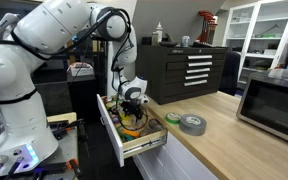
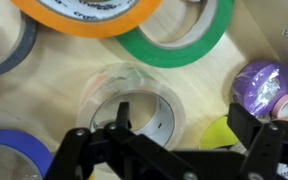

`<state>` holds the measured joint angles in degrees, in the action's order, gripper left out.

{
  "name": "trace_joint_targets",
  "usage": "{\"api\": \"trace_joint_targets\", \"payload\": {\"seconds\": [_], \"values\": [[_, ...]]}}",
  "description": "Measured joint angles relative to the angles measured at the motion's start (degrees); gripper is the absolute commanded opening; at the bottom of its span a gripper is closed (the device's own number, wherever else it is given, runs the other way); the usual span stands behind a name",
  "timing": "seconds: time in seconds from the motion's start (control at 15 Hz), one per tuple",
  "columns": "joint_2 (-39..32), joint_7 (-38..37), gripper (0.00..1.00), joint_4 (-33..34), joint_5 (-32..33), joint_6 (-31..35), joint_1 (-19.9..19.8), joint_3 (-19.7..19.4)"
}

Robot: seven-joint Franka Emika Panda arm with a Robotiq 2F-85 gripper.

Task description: Take the orange masking tape out of the drawer and put it on the counter

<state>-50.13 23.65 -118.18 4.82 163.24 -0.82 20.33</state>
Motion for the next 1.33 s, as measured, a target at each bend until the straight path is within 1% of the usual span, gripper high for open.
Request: {"api": "trace_joint_targets", "payload": {"seconds": [0.13,0.2,0.27,0.53,0.93,1.07,1.13,1.33], "values": [[-1.63,1.23,1.00,1.46,0.21,-0.49,-0.79,0.05],[-2.34,1.73,0.75,2.06,0.25,-0.71,-1.15,0.09],[-3.04,2.37,0.74,2.71,0.25,-0.89,-1.54,0.20],[-4.07,3.54,0.47,4.04,0.40,-1.45,-2.38,0.72],[-4.55,4.77,0.07,4.58,0.40,-2.20,-2.47,0.96],[-4.54,4.97,0.05,4.63,0.44,-2.25,-2.47,1.06],[-4.50,5.04,0.08,4.72,0.49,-2.26,-2.47,1.13],[-4.31,5.04,0.08,4.94,0.90,-2.36,-2.47,1.24]]}}
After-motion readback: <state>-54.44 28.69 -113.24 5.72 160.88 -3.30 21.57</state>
